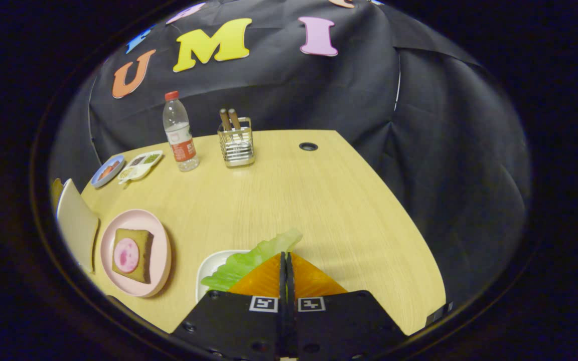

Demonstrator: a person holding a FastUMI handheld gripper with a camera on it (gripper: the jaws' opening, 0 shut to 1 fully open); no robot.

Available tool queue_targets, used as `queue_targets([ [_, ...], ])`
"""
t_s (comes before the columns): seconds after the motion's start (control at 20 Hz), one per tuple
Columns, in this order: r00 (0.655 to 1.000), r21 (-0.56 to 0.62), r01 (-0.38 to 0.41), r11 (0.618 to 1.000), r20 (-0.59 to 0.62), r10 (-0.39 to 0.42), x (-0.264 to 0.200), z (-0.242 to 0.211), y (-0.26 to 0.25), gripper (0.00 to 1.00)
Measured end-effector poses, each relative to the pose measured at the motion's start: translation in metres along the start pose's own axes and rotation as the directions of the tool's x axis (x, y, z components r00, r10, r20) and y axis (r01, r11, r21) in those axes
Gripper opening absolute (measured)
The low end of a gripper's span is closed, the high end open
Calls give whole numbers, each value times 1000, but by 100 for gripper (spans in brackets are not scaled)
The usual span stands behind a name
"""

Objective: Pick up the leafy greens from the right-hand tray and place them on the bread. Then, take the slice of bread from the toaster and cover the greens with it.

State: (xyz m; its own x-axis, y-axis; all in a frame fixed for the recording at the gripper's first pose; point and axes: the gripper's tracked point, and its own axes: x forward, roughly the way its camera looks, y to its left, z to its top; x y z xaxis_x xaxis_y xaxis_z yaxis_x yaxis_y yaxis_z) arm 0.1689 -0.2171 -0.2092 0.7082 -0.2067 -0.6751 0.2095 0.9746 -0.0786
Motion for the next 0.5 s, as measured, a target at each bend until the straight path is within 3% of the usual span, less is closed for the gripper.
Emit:
queue_targets([
  [0.5,985,-63,-8,998,169,18,-100,32,57,0],
])
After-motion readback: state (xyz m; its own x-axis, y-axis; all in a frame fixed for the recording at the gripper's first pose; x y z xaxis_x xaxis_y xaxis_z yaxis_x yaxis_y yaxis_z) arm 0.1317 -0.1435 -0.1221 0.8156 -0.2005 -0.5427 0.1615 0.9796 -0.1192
